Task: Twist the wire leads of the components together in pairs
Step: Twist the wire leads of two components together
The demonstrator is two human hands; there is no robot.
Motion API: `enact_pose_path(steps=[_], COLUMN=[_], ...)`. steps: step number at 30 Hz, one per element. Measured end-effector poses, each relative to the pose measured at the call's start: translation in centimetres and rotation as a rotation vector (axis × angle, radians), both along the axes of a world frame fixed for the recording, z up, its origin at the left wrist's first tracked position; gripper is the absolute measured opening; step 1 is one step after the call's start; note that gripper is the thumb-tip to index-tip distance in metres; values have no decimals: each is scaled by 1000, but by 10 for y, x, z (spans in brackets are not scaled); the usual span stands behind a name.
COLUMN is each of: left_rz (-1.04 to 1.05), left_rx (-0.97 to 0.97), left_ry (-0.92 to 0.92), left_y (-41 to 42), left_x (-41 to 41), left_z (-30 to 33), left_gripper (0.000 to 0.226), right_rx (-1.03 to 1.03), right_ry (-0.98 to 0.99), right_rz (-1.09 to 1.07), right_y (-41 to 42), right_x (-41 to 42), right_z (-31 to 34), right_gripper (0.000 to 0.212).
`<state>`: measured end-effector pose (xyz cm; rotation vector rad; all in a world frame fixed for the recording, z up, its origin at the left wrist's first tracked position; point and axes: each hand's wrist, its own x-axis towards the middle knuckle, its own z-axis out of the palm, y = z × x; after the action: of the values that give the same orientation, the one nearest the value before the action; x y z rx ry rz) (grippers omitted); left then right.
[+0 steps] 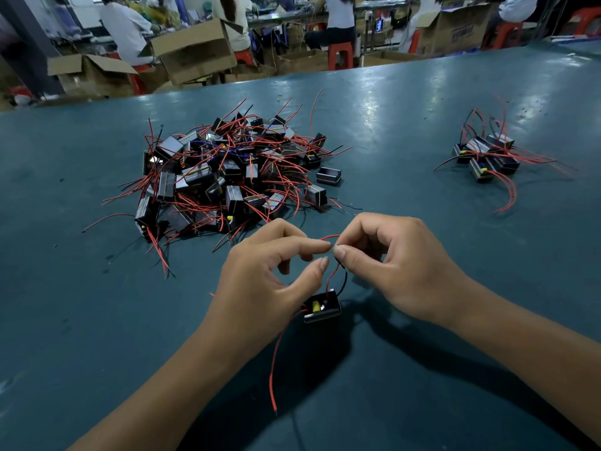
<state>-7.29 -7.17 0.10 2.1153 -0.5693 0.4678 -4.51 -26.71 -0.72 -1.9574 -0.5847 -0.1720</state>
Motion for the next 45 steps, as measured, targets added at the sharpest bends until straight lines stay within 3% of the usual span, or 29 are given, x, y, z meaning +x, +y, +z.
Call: enact_pose_path(steps=[9, 25, 30, 39, 45], left_rz=[0, -117, -34, -83, -114], left_rx=[74, -4, -39, -142, -237], left_ry=[-54, 126, 129, 283, 380], left_y=[-1, -1, 1, -3, -3], left_x=[-2, 1, 4, 11, 13], left_z=[-2, -2, -4, -13, -17], left_gripper=[32, 36, 26, 4, 12], right_rx=[96, 136, 157, 165, 202], right_ry=[111, 156, 161, 233, 299], right_rz=[10, 25, 24, 80, 108], right_y=[-1, 0, 2, 1, 2], right_x=[3, 1, 1, -1, -1], right_z=[-1, 1, 3, 5, 8], right_gripper=[14, 12, 14, 12, 6])
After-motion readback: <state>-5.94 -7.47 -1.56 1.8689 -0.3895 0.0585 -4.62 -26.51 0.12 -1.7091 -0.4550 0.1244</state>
